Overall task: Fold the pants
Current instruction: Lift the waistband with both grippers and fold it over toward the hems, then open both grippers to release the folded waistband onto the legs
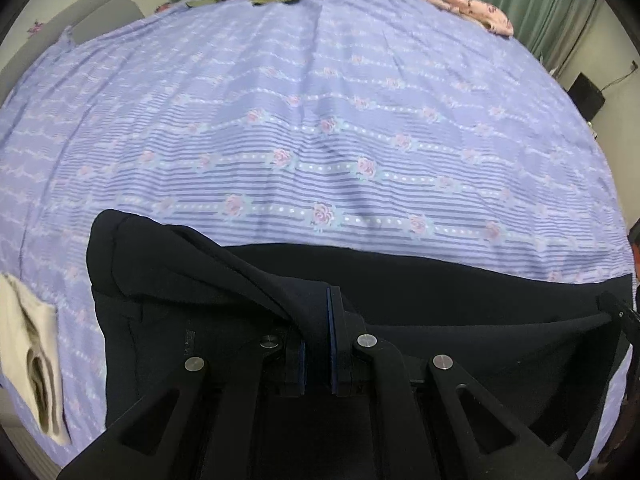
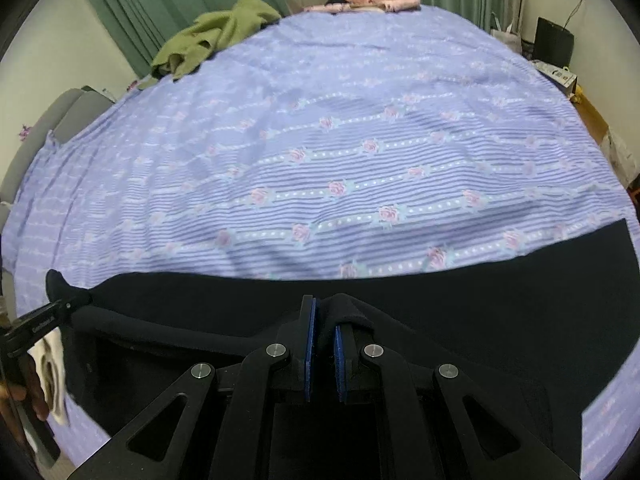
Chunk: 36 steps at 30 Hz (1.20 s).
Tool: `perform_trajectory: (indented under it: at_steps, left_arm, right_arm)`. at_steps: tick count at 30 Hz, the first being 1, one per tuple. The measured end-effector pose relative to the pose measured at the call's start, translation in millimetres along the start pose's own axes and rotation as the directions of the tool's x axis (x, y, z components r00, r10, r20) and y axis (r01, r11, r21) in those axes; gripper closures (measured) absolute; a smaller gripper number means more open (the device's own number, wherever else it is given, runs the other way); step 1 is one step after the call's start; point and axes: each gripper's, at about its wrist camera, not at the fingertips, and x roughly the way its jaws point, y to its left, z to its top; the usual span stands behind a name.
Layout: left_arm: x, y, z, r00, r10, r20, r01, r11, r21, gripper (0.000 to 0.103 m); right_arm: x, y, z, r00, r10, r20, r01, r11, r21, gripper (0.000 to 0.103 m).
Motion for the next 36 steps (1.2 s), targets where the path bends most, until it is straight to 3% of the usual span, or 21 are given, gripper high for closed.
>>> perform_trajectory:
  at_steps: [5,7,8,9,10,11,12,16,19,23,30,33,36]
  left_arm:
    - [33,3,10,0.999,0.004,-0.055,-0.006,0.999,-0.035,0.088]
    - [40,6,14,0.998,0.011,-0.066,-0.015,0.998,-0.054,0.080]
    - [40,5,16,0.998,0.026,-0.059,-0.029,0.998,-0.059,0.065]
    - [38,6,17,0.998,0.046,-0.044,-0.049,0.997,-0.060,0.041]
    - [33,5,18,0.997,0.074,-0.015,-0.075,0.995,-0.060,0.031]
    - [26,4,19,0.995,0.098,0.023,-0.097,0.994,-0.059,0.024]
    - [18,1,20,0.993,0.110,0.052,-0.107,0.993,-0.050,0.024]
    - [-5,-6,17,0.993,0.081,0.081,-0.079,0.997,-0.023,0.023]
    - [-24,-14,9,0.994,0.057,0.098,-0.057,0.998,-0.004,0.022]
    - [-57,-26,-11,0.994,-0.018,0.106,0.017,1.000,0.013,0.022]
    - [-122,-69,-44,0.982,-0.106,0.154,0.089,0.989,0.114,0.020]
    - [-146,-91,-55,0.974,-0.150,0.168,0.122,0.979,0.165,0.015]
    - [-166,-119,-70,0.966,-0.213,0.146,0.171,0.951,0.257,0.014]
  right_arm:
    - [35,-1,11,0.998,-0.014,-0.057,0.014,1.000,0.001,0.094]
    - [45,0,13,0.996,-0.022,-0.086,0.023,1.000,0.005,0.091]
    - [49,1,14,0.995,-0.022,-0.100,0.022,1.000,0.001,0.088]
    - [50,2,13,0.995,-0.013,-0.103,0.012,1.000,-0.004,0.077]
    - [50,3,13,0.995,0.001,-0.103,-0.002,1.000,-0.008,0.066]
    - [48,6,13,0.995,0.020,-0.100,-0.021,1.000,-0.016,0.061]
    - [46,9,13,0.995,0.026,-0.094,-0.029,0.999,-0.025,0.055]
    - [30,15,11,0.996,0.063,-0.065,-0.065,0.998,-0.026,0.045]
    - [4,22,11,0.995,0.097,-0.001,-0.096,0.994,-0.054,0.034]
    - [-49,26,4,0.989,0.121,0.091,-0.111,0.988,-0.106,0.033]
    - [-113,6,-26,0.985,0.109,0.135,-0.087,0.984,-0.155,0.031]
    - [-134,-6,-41,0.984,0.097,0.151,-0.075,0.987,-0.144,0.031]
    - [-153,-18,-53,0.985,0.100,0.140,-0.084,0.989,-0.119,0.031]
